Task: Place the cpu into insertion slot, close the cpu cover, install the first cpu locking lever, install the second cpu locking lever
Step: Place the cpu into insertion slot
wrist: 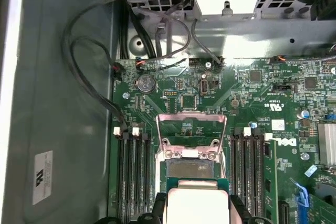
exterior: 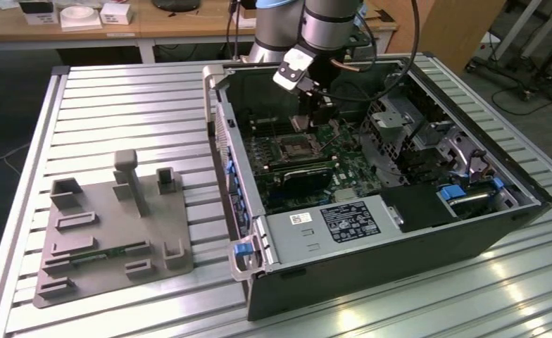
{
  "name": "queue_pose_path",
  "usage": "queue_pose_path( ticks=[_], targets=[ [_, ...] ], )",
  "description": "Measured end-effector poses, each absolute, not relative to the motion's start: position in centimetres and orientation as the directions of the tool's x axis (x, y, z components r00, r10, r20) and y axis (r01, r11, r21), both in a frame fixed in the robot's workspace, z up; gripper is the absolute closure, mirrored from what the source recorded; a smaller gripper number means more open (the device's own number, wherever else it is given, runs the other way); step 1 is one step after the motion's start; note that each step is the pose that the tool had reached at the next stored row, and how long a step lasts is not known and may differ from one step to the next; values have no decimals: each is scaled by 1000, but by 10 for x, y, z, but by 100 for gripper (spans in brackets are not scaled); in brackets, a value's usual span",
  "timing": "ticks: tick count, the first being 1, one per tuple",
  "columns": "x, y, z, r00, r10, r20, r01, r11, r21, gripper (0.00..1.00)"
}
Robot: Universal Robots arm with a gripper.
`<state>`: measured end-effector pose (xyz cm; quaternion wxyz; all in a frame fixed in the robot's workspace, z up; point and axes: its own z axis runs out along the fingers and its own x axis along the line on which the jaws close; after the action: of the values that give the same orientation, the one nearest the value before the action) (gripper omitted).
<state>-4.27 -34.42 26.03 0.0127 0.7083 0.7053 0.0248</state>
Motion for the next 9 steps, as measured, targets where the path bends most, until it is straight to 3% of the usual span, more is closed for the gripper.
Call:
queue_pose_path(
  ticks=[9],
  targets=[
    [-43, -344, 252, 4, 1000, 18, 999, -5, 49, 46]
  ],
)
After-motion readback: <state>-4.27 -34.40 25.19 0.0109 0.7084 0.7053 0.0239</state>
